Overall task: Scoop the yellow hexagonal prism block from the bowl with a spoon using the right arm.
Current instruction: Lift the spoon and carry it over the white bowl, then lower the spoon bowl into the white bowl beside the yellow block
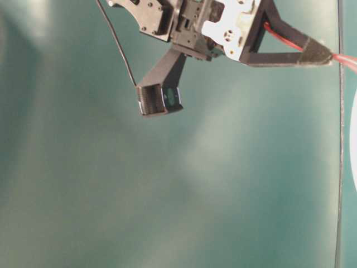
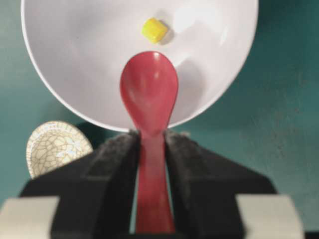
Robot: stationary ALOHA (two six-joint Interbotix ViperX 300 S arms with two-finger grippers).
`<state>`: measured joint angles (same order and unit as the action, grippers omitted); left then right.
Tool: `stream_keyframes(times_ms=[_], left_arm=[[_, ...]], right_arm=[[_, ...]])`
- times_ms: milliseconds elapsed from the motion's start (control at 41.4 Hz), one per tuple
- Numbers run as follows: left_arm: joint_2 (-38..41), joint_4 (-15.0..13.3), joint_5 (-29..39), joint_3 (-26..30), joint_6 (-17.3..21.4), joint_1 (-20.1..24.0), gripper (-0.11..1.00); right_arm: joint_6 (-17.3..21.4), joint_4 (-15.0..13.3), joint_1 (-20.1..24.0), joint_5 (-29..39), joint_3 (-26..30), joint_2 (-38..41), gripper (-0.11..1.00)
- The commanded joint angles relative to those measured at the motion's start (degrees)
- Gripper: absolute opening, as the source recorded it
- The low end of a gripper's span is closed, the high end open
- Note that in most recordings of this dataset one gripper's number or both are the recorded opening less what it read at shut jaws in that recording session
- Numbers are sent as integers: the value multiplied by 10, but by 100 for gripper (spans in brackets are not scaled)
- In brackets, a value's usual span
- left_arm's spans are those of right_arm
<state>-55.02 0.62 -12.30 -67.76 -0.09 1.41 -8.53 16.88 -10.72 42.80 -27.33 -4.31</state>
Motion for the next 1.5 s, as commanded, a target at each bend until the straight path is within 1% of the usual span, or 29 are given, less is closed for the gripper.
stream_keyframes(times_ms=[0,532,1064,1475], left_arm=[[4,1,-1,8,0,2,0],[3,1,2,8,0,1,0],[2,1,2,8,0,2,0],[2,1,4,8,0,1,0]], right_arm=[[3,-1,0,0,14,0,25],[0,-2,9,-17,28,42,25],[2,-2,17,-92,38,76,25],[4,1,20,-158,38,79,25]])
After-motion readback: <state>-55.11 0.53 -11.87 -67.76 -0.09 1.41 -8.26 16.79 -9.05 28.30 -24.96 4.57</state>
